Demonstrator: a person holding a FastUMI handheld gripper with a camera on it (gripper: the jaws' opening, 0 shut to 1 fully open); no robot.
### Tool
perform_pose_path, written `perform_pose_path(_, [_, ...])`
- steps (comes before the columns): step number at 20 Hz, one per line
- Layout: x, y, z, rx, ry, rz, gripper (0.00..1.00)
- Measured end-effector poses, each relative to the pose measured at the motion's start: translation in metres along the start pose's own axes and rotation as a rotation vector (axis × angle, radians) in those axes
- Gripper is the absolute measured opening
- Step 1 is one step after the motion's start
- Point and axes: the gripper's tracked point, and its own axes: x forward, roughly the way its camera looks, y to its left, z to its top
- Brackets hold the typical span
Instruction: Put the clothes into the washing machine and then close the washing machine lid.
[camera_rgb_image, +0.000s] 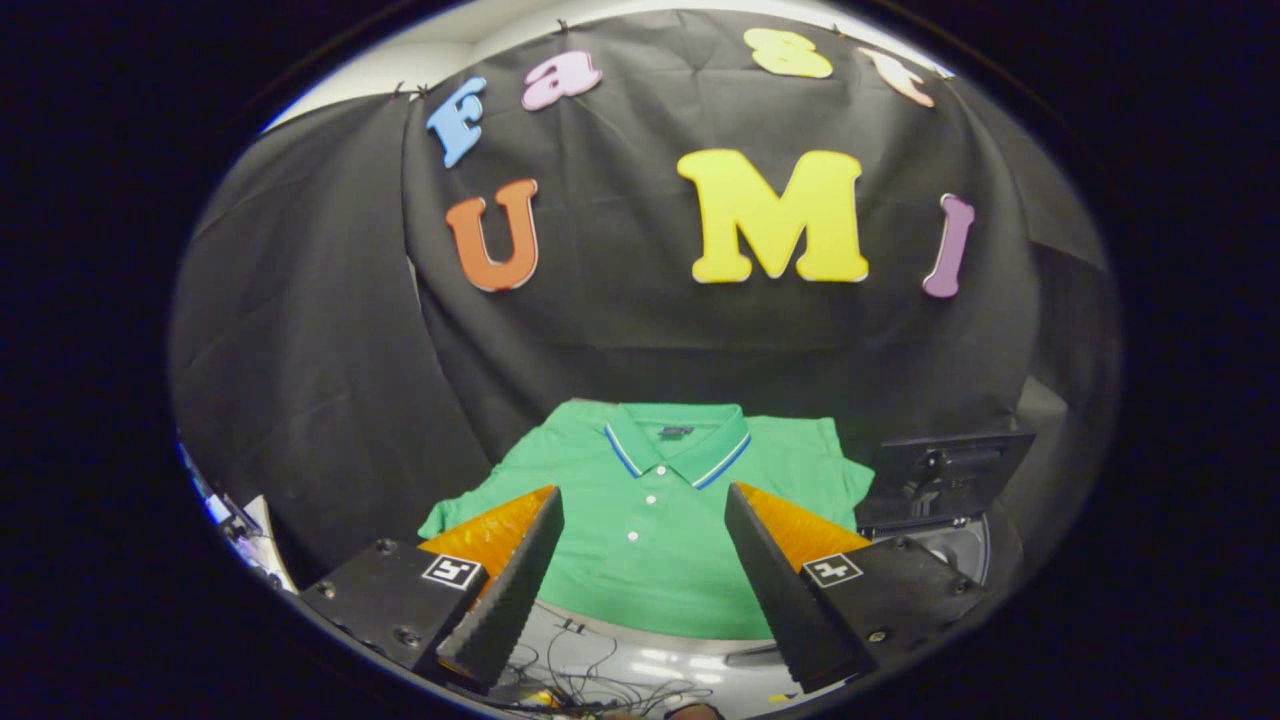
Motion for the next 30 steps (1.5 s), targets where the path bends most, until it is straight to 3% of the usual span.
perform_pose_path(6, [0.054, 0.015, 0.000, 0.016, 0.275, 0.078, 1.00])
perform_pose_path(13, [0.094, 0.006, -0.015, -0.009, 0.534, -0.012, 1.00])
perform_pose_path(21, [0.115, -0.001, -0.009, 0.035, 0.672, -0.082, 1.00])
perform_pose_path(30, [0.126, -0.007, -0.035, 0.040, 0.772, -0.157, 1.00])
